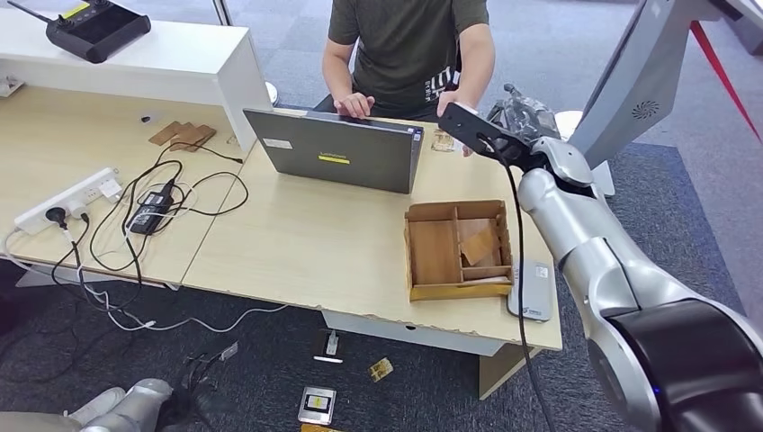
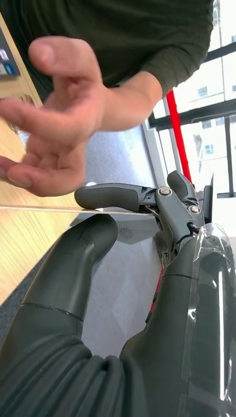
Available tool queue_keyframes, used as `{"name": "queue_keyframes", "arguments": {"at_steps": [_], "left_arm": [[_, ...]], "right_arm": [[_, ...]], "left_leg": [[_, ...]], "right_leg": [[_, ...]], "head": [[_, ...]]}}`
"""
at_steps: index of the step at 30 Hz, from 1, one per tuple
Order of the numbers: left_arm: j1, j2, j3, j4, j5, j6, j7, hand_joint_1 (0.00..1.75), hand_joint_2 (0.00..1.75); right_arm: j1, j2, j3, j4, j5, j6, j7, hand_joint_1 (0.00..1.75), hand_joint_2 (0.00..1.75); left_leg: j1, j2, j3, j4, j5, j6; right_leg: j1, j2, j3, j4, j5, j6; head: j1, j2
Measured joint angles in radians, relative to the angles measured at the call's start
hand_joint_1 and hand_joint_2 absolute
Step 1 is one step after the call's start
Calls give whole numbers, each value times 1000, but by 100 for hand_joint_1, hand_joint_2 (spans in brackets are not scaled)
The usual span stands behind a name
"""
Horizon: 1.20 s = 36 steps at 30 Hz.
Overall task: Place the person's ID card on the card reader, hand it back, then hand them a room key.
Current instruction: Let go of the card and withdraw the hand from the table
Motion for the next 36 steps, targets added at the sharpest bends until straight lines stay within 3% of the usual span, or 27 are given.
{"name": "queue_keyframes", "arguments": {"at_steps": [8, 16, 20, 25, 29, 32, 36], "left_arm": [[29, 0, -74, -13, -19, -17, -33, 0, 175], [18, -82, -153, -30, -18, 65, 4, 0, 175], [9, -134, -184, -37, -5, 105, 25, 0, 175], [-3, -214, -231, -42, 34, 167, 52, 0, 175], [-5, -277, -267, -43, 98, 225, 69, 0, 175], [-9, -309, -296, -44, 151, 243, 89, 0, 175], [-37, -320, -329, -44, 249, 259, 131, 0, 175]], "right_arm": [[-5, -36, -1, 17, 14, -1, 7, 175, 175], [-3, -58, -2, 27, 13, -9, 7, 175, 175], [0, -64, -3, 32, 15, -12, 7, 0, 175], [4, -72, -13, 37, 16, -29, 10, 0, 175], [6, -86, -28, 37, -14, -105, -16, 0, 175], [5, -107, -58, 37, -106, -200, -66, 0, 175], [4, -157, -153, 36, -338, -323, -170, 0, 175]], "left_leg": [[0, 0, 1, 0, 0, 0], [-1, 0, 0, 0, 0, 0], [-1, 0, 0, 1, 0, 0], [-1, 0, 0, 1, 0, 1], [-2, 0, 0, 2, 0, 1], [-1, 0, 0, 3, -1, 1], [-1, 0, 0, 3, -1, 1]], "right_leg": [[0, 1, 0, 0, 0, 0], [-1, 1, 0, 0, 1, 1], [-1, 1, 0, -1, 1, 1], [-2, 1, 0, -1, 1, 1], [-2, 1, 0, -1, 1, 1], [-2, 0, 0, -1, 1, 1], [-1, 0, 0, -1, 2, 2]], "head": [[0, 0], [0, 0], [0, 0], [0, 0], [0, 0], [0, 0], [0, 0]]}}
